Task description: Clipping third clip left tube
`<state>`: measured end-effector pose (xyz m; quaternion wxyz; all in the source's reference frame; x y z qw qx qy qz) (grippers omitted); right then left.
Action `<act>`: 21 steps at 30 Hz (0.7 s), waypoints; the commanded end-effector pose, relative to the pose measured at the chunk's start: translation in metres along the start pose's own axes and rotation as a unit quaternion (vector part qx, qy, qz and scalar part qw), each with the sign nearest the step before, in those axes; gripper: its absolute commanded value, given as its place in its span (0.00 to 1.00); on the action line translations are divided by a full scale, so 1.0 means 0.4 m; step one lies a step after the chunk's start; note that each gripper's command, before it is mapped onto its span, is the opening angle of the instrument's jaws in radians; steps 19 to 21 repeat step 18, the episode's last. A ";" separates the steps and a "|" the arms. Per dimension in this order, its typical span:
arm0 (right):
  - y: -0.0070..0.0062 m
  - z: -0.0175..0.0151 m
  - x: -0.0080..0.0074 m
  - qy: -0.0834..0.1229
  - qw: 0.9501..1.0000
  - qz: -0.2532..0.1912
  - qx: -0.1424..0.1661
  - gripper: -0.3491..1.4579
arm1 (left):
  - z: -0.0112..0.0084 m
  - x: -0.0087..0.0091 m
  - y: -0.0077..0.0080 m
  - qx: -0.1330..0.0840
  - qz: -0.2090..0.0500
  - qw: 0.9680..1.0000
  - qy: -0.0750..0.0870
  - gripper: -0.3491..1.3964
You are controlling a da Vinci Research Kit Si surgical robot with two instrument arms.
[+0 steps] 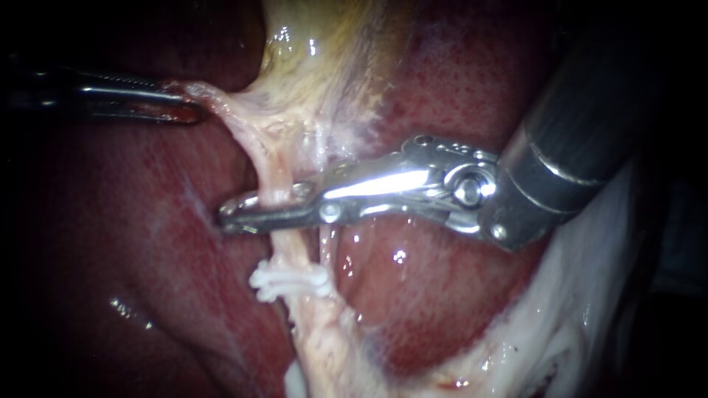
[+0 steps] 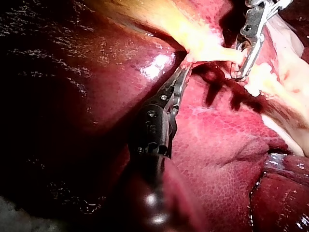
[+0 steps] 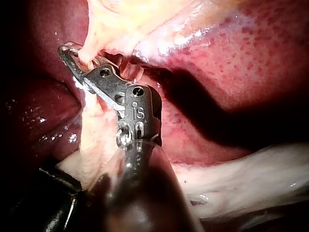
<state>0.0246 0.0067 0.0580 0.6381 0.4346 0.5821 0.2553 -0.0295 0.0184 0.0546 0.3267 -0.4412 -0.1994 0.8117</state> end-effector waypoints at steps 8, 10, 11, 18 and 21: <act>-0.0016 -0.0001 -0.0008 -0.003 0.999 0.035 0.003 0.00 | 0.0000 0.0000 0.0000 0.000 0.000 1.000 0.000 0.00; -0.0016 0.0000 -0.0009 -0.004 0.999 0.035 0.005 0.00 | 0.0000 0.0000 0.0000 0.000 0.000 1.000 0.000 0.00; -0.0015 -0.0001 -0.0009 -0.006 0.999 0.035 0.004 0.00 | 0.0000 0.0000 0.0000 0.000 0.000 1.000 0.000 0.00; -0.0006 -0.0005 -0.0011 -0.005 0.999 0.035 0.004 0.00 | 0.0000 0.0000 -0.0001 0.000 0.000 1.000 0.000 0.00; -0.0006 -0.0005 -0.0011 -0.005 0.999 0.035 0.004 0.00 | 0.0000 0.0000 -0.0001 0.000 0.000 1.000 0.000 0.00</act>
